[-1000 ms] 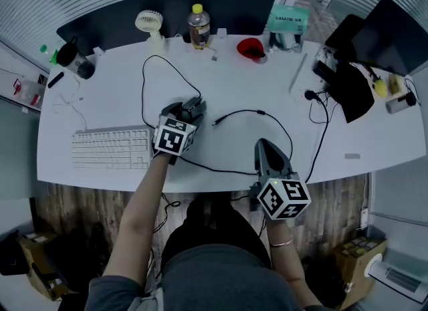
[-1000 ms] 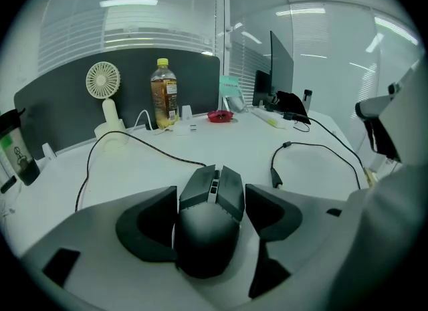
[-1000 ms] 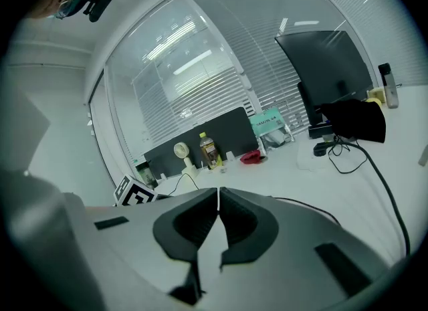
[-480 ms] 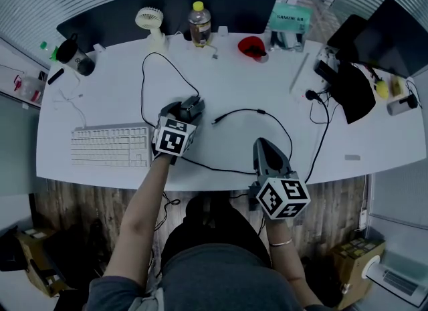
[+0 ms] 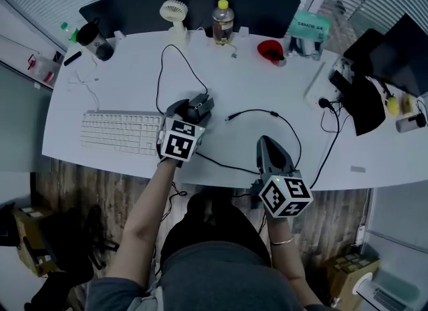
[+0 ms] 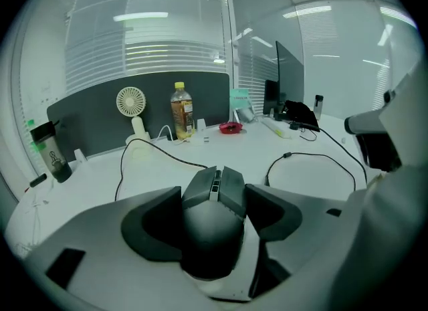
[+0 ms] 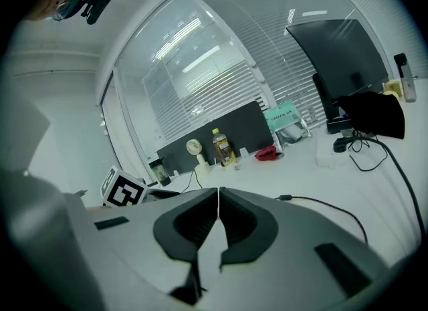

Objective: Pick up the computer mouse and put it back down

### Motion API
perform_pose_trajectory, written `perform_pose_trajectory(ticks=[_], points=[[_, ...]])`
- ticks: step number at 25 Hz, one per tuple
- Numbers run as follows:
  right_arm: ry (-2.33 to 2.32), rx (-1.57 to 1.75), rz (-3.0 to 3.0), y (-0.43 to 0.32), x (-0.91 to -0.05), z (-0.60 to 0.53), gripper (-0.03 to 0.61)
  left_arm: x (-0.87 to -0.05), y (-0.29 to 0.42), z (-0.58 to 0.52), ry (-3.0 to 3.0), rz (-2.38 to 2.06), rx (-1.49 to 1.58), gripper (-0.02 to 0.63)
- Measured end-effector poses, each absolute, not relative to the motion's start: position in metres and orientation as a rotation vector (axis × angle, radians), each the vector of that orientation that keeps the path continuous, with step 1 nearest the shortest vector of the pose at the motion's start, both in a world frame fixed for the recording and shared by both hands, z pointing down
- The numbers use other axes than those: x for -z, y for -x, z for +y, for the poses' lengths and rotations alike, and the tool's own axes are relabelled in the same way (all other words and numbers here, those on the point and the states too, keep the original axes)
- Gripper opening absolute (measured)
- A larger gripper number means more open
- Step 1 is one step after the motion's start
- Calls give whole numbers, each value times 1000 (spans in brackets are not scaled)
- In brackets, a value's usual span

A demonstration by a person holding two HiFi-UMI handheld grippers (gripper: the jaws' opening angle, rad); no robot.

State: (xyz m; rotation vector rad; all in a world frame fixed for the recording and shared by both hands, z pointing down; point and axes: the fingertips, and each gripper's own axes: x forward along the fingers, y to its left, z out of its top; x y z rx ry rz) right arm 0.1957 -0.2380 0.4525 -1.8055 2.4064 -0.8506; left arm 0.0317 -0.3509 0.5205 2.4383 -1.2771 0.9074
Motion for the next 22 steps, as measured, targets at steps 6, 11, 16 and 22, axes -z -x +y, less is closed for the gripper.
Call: perform_pose_trajectory(ticks=[6, 11, 16, 22], points=[[1745, 834, 2469, -180, -448, -238, -5, -503, -16, -333, -2394, -1347, -843, 305], [1704, 824, 2512, -169, -444, -238, -6, -492, -4, -315, -2358, -1393, -804, 305], [1660, 818, 2552, -159, -442, -237, -6, -489, 4, -296, -2321, -1421, -782, 305], [1611, 815, 2595, -145, -441, -233, -8, -494, 12, -271, -2278, -1432, -771, 305]])
